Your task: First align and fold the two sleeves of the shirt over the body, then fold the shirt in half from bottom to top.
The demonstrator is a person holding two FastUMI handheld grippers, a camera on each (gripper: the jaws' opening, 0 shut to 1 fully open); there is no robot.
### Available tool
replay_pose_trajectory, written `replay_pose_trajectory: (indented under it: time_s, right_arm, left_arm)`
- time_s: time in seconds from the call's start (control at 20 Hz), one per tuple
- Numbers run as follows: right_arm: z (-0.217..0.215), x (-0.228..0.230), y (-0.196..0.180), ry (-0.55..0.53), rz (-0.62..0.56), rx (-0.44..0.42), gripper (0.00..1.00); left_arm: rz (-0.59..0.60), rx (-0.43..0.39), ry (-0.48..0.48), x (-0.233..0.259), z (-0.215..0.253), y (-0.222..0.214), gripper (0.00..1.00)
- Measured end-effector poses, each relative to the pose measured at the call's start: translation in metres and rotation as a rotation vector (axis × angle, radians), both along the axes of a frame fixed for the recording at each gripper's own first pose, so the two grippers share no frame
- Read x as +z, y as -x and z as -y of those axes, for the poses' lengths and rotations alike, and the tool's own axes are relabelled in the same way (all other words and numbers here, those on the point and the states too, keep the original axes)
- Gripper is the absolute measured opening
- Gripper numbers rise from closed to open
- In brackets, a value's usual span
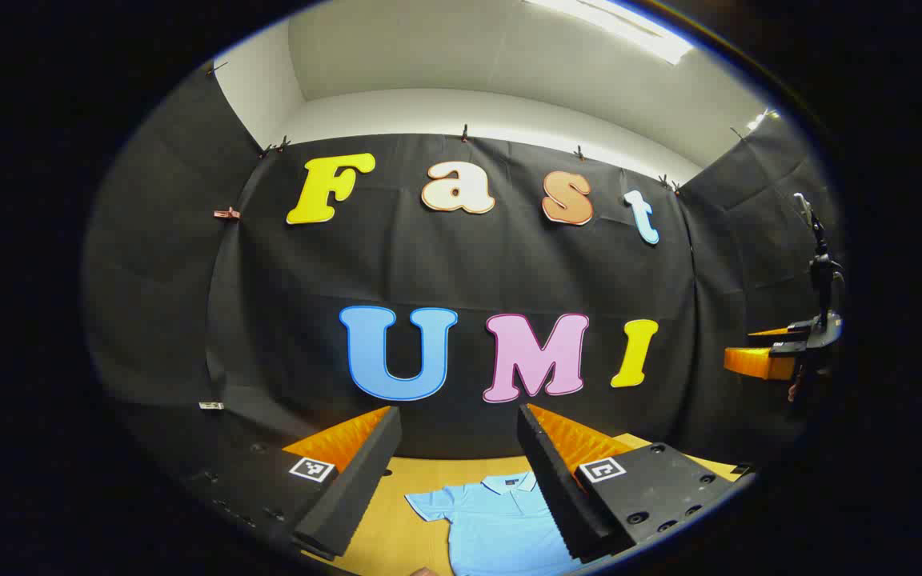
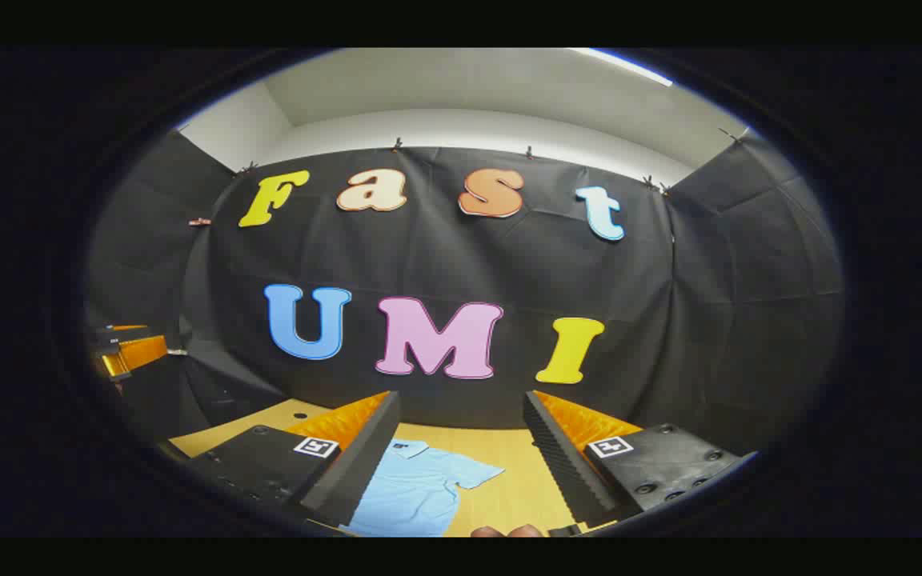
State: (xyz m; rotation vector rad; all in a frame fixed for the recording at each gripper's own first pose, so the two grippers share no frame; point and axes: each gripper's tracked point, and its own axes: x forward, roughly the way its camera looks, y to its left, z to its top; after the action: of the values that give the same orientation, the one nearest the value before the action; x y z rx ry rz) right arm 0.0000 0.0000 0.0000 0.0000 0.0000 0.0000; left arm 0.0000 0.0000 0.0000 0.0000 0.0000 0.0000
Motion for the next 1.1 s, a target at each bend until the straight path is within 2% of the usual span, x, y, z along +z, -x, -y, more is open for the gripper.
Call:
replay_pose_trajectory:
  time_s: [0.15, 0.35, 0.65, 0.8, 0.95, 1.1]
  right_arm:
    - [-0.004, -0.001, -0.006, -0.016, -0.007, -0.011, 0.99]
    - [-0.010, -0.010, -0.015, -0.015, -0.034, -0.009, 0.95]
    - [-0.021, -0.019, -0.023, -0.008, -0.065, 0.011, 0.97]
    - [-0.023, -0.022, -0.022, 0.015, -0.071, 0.018, 0.97]
    - [-0.022, -0.026, -0.025, 0.023, -0.078, 0.019, 0.97]
    - [-0.032, -0.035, -0.032, -0.005, -0.090, 0.081, 0.96]
  left_arm:
    - [0.029, 0.010, 0.004, 0.006, -0.009, 0.001, 0.95]
    - [0.025, 0.027, 0.002, 0.004, -0.021, 0.002, 0.95]
    - [-0.006, 0.052, -0.002, -0.006, -0.034, 0.004, 0.95]
    - [0.007, 0.032, 0.019, -0.002, -0.030, 0.004, 0.95]
    - [-0.008, 0.034, -0.006, -0.007, -0.032, 0.003, 0.95]
    - [-0.027, 0.030, 0.007, -0.013, -0.030, 0.004, 0.95]
